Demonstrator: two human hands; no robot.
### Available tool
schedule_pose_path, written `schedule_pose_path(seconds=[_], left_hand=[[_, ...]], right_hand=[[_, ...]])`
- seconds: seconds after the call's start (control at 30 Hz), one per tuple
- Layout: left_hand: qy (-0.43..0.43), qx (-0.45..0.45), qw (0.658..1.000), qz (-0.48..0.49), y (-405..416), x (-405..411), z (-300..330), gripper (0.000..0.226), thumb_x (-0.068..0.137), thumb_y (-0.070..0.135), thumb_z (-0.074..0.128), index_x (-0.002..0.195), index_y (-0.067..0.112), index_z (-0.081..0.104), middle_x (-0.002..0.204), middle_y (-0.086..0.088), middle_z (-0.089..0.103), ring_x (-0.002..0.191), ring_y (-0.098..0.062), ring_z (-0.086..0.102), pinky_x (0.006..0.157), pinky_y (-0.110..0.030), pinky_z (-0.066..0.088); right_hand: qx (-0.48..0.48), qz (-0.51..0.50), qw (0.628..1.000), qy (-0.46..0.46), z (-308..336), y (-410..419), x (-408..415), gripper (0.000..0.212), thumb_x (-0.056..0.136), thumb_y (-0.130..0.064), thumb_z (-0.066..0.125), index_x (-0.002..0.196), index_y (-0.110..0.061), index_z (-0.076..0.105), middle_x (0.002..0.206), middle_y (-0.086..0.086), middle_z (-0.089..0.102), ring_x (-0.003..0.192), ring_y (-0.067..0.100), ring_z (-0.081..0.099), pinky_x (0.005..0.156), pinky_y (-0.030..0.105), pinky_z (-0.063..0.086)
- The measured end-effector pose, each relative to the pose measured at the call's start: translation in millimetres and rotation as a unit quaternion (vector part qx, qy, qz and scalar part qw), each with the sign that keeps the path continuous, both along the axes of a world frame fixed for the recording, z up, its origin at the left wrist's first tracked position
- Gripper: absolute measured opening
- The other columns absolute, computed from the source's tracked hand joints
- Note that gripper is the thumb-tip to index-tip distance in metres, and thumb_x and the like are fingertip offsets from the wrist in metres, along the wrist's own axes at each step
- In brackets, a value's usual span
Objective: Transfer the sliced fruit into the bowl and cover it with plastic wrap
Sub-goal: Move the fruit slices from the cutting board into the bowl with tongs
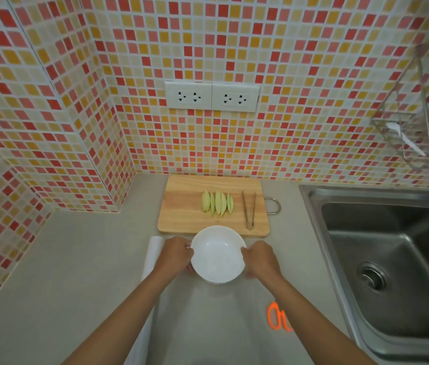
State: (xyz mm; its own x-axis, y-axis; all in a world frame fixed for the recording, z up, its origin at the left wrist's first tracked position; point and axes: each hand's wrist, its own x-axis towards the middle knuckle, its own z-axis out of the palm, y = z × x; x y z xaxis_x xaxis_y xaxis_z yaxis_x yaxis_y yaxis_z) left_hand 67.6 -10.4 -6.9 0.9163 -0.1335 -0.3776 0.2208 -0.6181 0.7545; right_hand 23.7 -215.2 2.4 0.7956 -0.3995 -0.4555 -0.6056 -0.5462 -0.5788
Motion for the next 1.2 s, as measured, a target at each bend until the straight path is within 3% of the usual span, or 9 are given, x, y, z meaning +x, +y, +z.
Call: schedule_pose_path(seconds=[0.1,0.27,0.43,0.57,0.77,0.93,1.0,1.1,1.2], left_hand=[[0.0,0.001,1.0,-0.004,0,0,-1,0.033,0.082,-0.002,0.043,0.097,-0.002,0.073,0.07,-0.021,0.073,0.062,-0.027,0.073,0.067,-0.044,0.061],[0.003,-0.017,1.0,-0.018,3,1,2,0.032,0.084,-0.001,0.046,0.085,0.016,0.074,0.071,-0.017,0.074,0.059,-0.022,0.073,0.069,-0.043,0.061],[0.005,-0.022,0.999,-0.026,7,2,-1,0.034,0.086,0.002,0.048,0.079,0.027,0.069,0.066,-0.012,0.074,0.055,-0.016,0.071,0.068,-0.036,0.061],[-0.002,-0.031,0.999,-0.027,8,1,-2,0.044,0.088,0.004,0.05,0.075,0.043,0.066,0.064,-0.01,0.074,0.055,-0.015,0.07,0.066,-0.03,0.059],[0.001,-0.029,0.999,-0.028,8,3,-1,0.037,0.089,0.004,0.051,0.08,0.034,0.071,0.058,-0.001,0.071,0.055,-0.013,0.07,0.066,-0.031,0.06],[0.003,-0.017,1.0,-0.023,6,5,1,0.028,0.089,0.005,0.051,0.084,0.02,0.074,0.064,-0.006,0.073,0.053,-0.01,0.07,0.069,-0.036,0.061],[0.002,-0.013,1.0,-0.025,6,5,2,0.031,0.089,0.005,0.052,0.089,0.027,0.074,0.066,-0.007,0.074,0.052,-0.009,0.069,0.066,-0.032,0.061],[0.001,-0.01,1.0,-0.025,7,6,0,0.033,0.089,0.005,0.051,0.109,0.018,0.073,0.068,-0.01,0.074,0.053,-0.01,0.07,0.061,-0.024,0.058],[0.003,-0.007,1.0,-0.022,6,8,-1,0.029,0.088,0.005,0.051,0.101,0.013,0.075,0.067,-0.013,0.074,0.055,-0.016,0.071,0.069,-0.035,0.061]], right_hand=[[-0.098,-0.001,0.995,-0.016,6,-16,25,0.044,0.088,-0.049,0.051,0.088,-0.008,0.068,0.091,0.009,0.072,0.085,0.029,0.068,0.069,0.029,0.05],[-0.113,-0.012,0.993,-0.026,7,-33,87,0.029,0.089,-0.037,0.058,0.092,-0.008,0.065,0.101,0.011,0.069,0.093,0.03,0.065,0.065,0.029,0.043],[-0.163,0.0,0.987,-0.008,-7,-24,116,0.033,0.087,-0.034,0.063,0.109,-0.008,0.063,0.114,0.011,0.064,0.101,0.028,0.065,0.073,0.032,0.047],[-0.172,-0.024,0.985,-0.006,-13,-22,124,0.02,0.088,-0.015,0.056,0.103,-0.007,0.066,0.109,0.011,0.068,0.099,0.028,0.066,0.072,0.031,0.049],[-0.087,-0.054,0.994,-0.037,-9,-28,118,0.018,0.084,-0.024,0.062,0.082,-0.006,0.062,0.091,0.011,0.067,0.085,0.03,0.064,0.063,0.029,0.04],[-0.059,-0.031,0.995,-0.071,-4,-28,102,0.037,0.087,-0.013,0.058,0.056,-0.014,0.037,0.064,0.003,0.047,0.072,0.025,0.052,0.059,0.029,0.035],[-0.066,-0.017,0.994,-0.083,1,-21,95,0.039,0.089,-0.011,0.055,0.056,-0.014,0.035,0.065,0.002,0.046,0.072,0.024,0.05,0.059,0.028,0.033],[-0.08,0.002,0.991,-0.105,6,-6,88,0.038,0.094,-0.014,0.051,0.058,-0.013,0.04,0.078,0.011,0.059,0.073,0.025,0.053,0.06,0.027,0.033],[-0.111,0.018,0.988,-0.109,13,7,85,0.025,0.096,-0.015,0.048,0.08,-0.002,0.062,0.095,0.017,0.066,0.086,0.032,0.062,0.062,0.027,0.035]])
